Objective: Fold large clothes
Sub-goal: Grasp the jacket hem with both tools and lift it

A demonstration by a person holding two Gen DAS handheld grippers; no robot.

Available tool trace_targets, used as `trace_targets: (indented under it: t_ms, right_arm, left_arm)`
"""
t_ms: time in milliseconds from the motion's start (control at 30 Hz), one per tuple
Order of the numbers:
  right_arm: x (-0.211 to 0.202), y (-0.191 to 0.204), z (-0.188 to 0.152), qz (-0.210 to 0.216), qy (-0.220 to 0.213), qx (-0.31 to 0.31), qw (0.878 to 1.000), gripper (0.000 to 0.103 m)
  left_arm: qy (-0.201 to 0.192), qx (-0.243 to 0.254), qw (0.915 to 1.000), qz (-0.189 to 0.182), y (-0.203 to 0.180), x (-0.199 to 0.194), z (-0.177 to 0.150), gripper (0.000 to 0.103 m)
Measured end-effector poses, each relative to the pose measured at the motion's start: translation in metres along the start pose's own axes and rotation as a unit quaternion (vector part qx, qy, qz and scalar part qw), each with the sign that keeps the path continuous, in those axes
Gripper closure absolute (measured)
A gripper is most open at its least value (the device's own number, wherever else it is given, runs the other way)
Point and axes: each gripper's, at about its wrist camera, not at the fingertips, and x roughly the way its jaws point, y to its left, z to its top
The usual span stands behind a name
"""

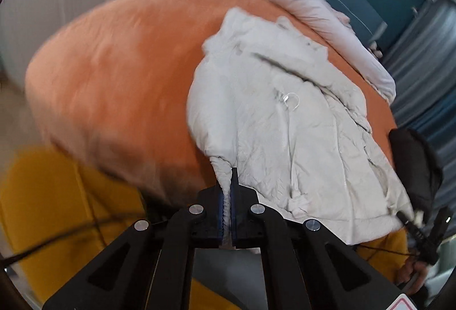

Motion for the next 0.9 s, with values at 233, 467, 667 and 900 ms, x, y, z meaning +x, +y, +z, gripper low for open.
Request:
trace_targets:
  t_ms: [233,467,667,900]
  right_arm:
    - [-0.066,0.024,-0.007,0.021,-0.04,-0.042,0.998,0.09]
    - [-0.115,0.024,0.029,0.045,-0.15,0.006,0.988,0.09]
    - [-0.101,0.023,0.04,0.029,-0.143,-0.002,0.989,0.09]
    - [-0.075,0.02,-0.006,0.015,-0.048,0.0,0.999,0.09]
  left_arm:
    - [-0.039,0.033,0.9976,-0.046,-0.033,-0.071,-0.01,0.103]
    - [-0.14,0.028,0.987,-0.074,-0.052,-0.117,0.037,0.103]
    - [-0.137,-0.002,0.9897,-0.042,-0.034,-0.1,0.048,0.103]
    - [-0.042,0.014,0.9986,0.028,-0.017,-0.059,0.006,0.103]
